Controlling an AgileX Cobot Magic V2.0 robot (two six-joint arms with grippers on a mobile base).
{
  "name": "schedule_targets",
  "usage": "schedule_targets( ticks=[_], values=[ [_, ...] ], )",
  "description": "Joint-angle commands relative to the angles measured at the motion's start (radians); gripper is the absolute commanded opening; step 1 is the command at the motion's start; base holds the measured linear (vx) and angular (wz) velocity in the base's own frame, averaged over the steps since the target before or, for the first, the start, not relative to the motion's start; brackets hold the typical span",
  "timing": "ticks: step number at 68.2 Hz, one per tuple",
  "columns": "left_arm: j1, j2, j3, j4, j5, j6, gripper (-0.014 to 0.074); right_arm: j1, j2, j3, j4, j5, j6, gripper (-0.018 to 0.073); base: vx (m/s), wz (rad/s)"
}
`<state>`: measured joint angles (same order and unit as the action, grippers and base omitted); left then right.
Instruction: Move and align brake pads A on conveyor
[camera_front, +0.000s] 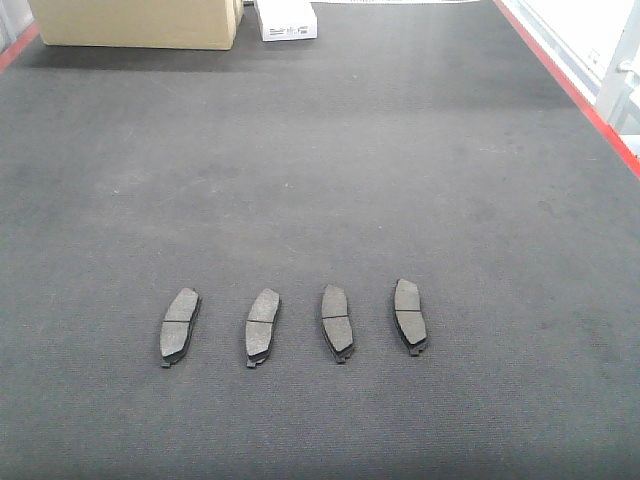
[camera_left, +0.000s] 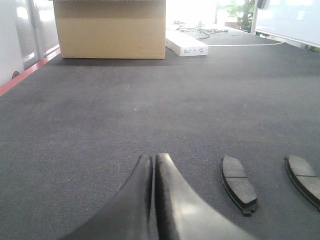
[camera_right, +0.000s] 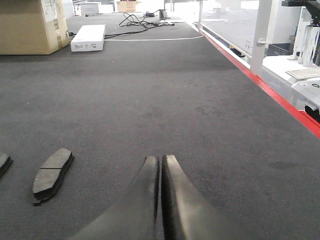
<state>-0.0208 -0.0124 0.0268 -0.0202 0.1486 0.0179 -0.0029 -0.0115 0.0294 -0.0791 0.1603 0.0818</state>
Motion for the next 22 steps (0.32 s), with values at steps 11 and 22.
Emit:
schedule_targets(
  ticks=[11,22],
  values=[
    [0.002,-0.014,-0.020,-0.003,-0.079,-0.003,-0.0006,-0.006,-0.013,0.018,-0.009,-0.071,-0.002,-0.0003,0.00,0.00],
    [0.002,-0.014,-0.020,-0.003,-0.079,-0.003,-0.0006,-0.006,-0.013,0.018,-0.009,-0.071,-0.002,-0.0003,0.00,0.00]
  ],
)
